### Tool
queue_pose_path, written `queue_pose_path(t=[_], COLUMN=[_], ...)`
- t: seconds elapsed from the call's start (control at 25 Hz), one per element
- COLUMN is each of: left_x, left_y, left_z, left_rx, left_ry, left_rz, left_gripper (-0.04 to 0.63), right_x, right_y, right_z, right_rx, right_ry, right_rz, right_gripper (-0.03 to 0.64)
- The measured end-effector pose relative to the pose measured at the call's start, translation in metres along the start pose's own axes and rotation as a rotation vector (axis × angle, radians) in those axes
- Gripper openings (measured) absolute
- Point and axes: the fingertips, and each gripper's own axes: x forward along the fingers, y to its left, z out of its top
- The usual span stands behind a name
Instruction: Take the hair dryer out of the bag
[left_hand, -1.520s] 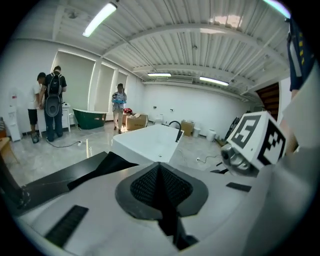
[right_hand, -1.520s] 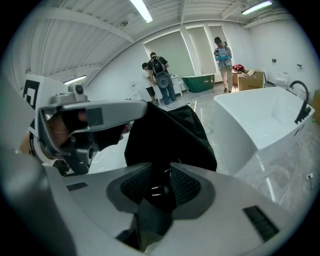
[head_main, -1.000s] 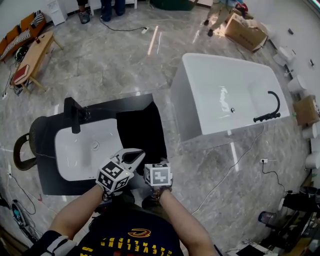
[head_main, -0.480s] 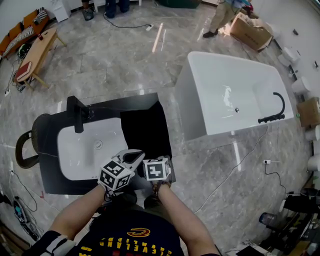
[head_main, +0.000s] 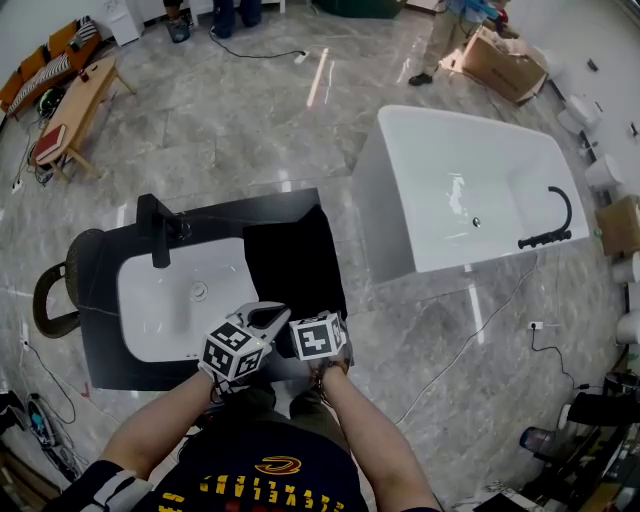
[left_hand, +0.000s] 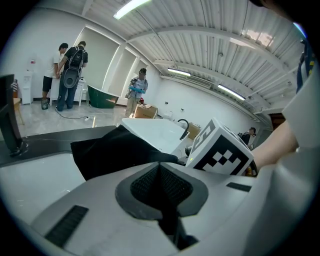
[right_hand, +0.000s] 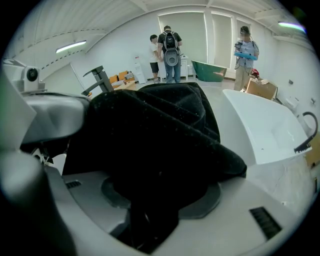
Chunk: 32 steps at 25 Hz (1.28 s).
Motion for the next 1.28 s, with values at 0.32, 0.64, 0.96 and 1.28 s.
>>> queue_pose_path(t=[0.32,0.64,0.96,1.28], left_x=[-0.003,-0.010,-0.019,-0.018], left_y=[-0.004,-0.016,-0.022,-0.025], left_z=[0.003,0.009,0.010,0.001], left_rx=[0.030,0.063,0.070,0.072], left_ry=[-0.013,-0.034,-0.074,-0.067], left_rz=[0.010,0.016,0.019,0.040], left_gripper=[0.011,0.009,0.011,0.011], right_x=[-0.025,-0.043,-0.062,-0.094], right_y=[0.008,0.012,0.018,0.021], right_z=[-0.009,-0.031,-0.063,-0.099], right_rx=[0.022,0.041,0.073,0.120], right_ry=[0.021,0.016,-0.024,-0.001], right_rz=[-0.003,-0.009,-0.022,-0.009], right_gripper=[0.201,0.201,0.200,0.199])
